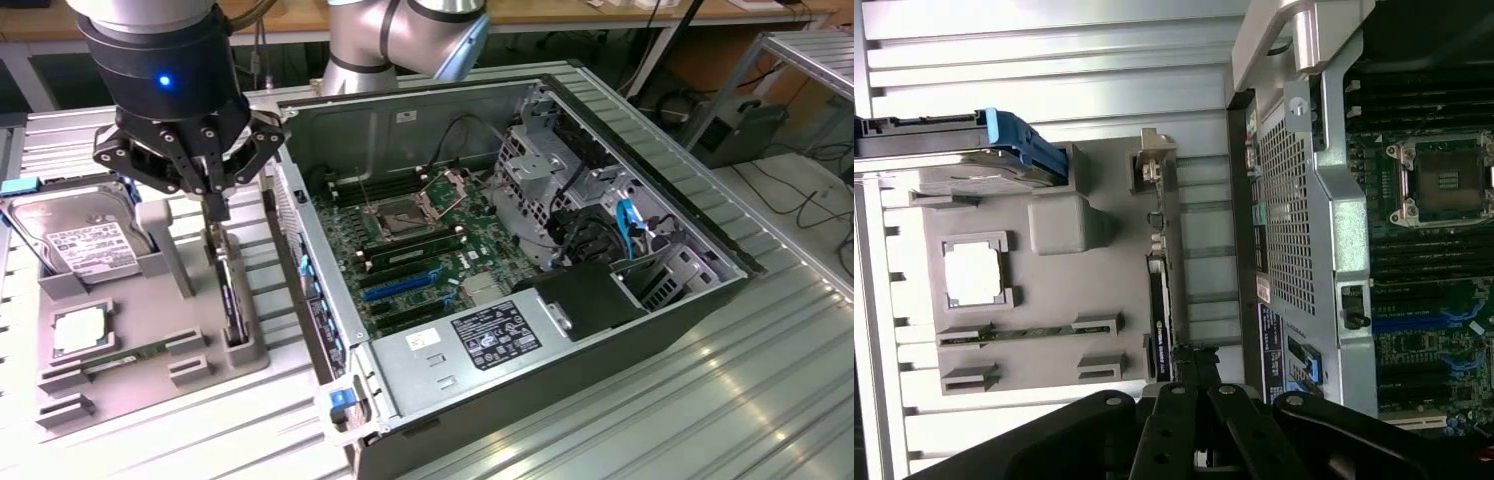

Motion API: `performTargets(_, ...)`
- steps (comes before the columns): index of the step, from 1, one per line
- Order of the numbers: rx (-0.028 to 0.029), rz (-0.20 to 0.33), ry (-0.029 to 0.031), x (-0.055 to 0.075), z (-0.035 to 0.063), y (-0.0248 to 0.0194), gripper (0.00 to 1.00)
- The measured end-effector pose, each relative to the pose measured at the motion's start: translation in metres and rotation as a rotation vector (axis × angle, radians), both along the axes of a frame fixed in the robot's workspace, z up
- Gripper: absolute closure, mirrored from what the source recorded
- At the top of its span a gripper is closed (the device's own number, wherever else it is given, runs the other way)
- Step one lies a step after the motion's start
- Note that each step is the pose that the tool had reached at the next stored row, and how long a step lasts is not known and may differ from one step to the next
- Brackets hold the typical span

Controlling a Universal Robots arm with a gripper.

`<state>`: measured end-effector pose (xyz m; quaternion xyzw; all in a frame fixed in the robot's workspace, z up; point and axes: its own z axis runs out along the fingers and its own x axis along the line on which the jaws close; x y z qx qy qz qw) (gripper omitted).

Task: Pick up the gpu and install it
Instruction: 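Reach for the gpu, then pick up the gpu and move the gpu toward the slot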

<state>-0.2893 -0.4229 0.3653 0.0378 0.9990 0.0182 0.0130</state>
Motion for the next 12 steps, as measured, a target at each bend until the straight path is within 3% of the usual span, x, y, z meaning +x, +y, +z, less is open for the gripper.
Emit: performTargets(12, -0.0001, 0.0, 0.0, 0.0, 0.0, 0.0, 0.89)
